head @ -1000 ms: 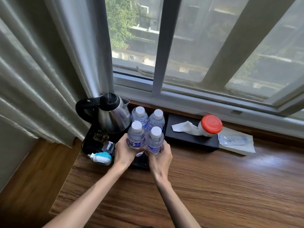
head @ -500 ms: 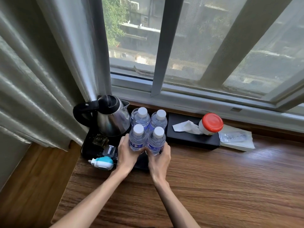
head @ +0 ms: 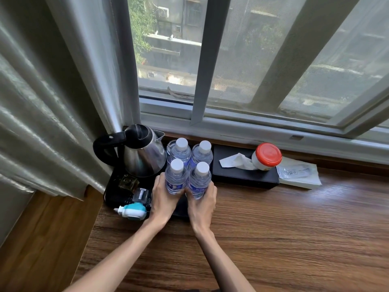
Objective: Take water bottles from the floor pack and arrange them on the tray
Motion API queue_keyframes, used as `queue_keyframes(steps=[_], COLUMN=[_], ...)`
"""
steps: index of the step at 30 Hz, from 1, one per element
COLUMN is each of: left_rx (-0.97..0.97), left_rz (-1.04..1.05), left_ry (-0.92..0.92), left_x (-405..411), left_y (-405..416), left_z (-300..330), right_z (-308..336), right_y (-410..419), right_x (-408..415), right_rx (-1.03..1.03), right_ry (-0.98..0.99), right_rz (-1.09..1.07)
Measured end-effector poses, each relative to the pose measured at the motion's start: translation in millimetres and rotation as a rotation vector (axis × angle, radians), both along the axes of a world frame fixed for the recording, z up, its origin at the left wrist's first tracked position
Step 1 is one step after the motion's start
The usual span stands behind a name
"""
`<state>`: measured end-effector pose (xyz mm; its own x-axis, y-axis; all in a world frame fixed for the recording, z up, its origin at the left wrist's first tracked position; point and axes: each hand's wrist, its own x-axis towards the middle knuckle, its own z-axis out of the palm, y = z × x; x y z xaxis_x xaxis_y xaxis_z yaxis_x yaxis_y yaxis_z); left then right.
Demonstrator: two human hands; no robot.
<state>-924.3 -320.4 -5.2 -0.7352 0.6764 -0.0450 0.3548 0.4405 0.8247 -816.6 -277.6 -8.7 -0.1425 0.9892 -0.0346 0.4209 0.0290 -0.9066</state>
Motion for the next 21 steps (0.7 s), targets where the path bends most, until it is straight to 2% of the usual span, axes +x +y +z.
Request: queue_keyframes(steps=[7,11,15,21], left_rx=[-0.015,-0.032,0.007,0.100], left_rz=[-0.010,-0.019,-0.022,0.000], left_ry=[0.002,-0.031,-0.109,-0.079], left_x=[1.7,6.5,6.4,20.4], left_y=[-1.1,-2.6,-4.3,-13.7], left_z=[3.2,5.1,14.5,29.9], right_z=[-2.1,-5.0,-1.6,6.0], right_y=[-4.6,-0.8,1.8,-0.3], right_x=[-1.9,3.6,10.7,24.8], right_rx=[0.015,0.012,-0.001,-0.096], right_ry=[-0.042,-0.101,-0.096,-0.096], right_rz=[-0.004,0.078,0.142,0.180])
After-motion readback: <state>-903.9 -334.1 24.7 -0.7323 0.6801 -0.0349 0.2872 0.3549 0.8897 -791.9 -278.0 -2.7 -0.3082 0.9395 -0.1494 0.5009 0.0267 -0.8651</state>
